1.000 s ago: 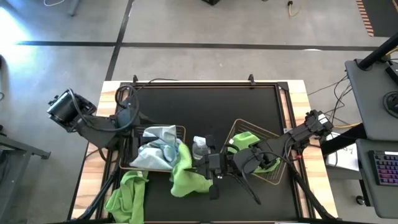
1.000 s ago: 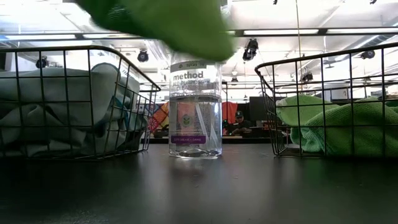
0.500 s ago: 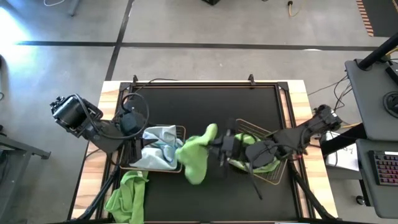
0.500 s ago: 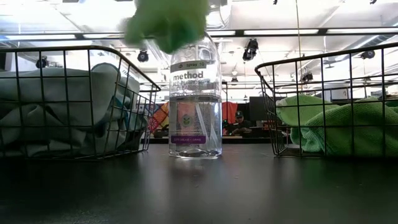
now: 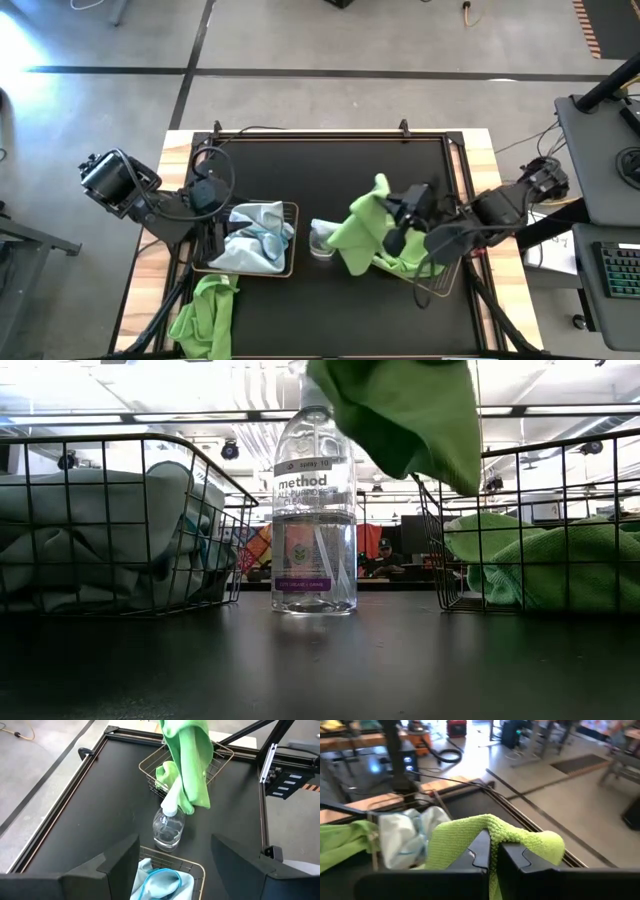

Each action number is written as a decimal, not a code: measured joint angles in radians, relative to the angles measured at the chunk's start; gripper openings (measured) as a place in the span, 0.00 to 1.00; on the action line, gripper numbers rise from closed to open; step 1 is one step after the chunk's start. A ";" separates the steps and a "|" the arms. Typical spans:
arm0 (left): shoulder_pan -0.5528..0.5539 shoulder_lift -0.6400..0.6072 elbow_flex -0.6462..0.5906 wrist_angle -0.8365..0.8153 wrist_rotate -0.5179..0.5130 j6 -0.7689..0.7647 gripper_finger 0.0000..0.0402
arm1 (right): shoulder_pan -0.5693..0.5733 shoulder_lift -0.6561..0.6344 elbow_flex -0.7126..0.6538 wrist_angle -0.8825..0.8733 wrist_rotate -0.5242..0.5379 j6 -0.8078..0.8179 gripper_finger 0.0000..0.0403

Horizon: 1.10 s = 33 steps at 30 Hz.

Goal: Sort microfiber towel by color & place in baskets
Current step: Put the green microfiber towel into the right wire basket

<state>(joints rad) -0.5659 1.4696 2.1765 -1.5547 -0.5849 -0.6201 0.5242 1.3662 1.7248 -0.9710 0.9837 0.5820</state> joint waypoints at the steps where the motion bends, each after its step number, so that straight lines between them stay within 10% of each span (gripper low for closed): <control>1: 0.000 0.000 0.000 0.000 0.000 0.000 0.57 | 0.005 -0.008 0.000 -0.041 0.018 0.041 0.02; 33: -0.003 -0.023 0.000 -0.005 -0.009 -0.044 0.57 | 0.127 -0.047 -0.139 -0.472 -0.067 0.658 0.02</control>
<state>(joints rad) -0.5686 1.4464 2.1761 -1.5600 -0.5938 -0.6640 0.6517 1.3197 1.5857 -1.4425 0.9171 1.2403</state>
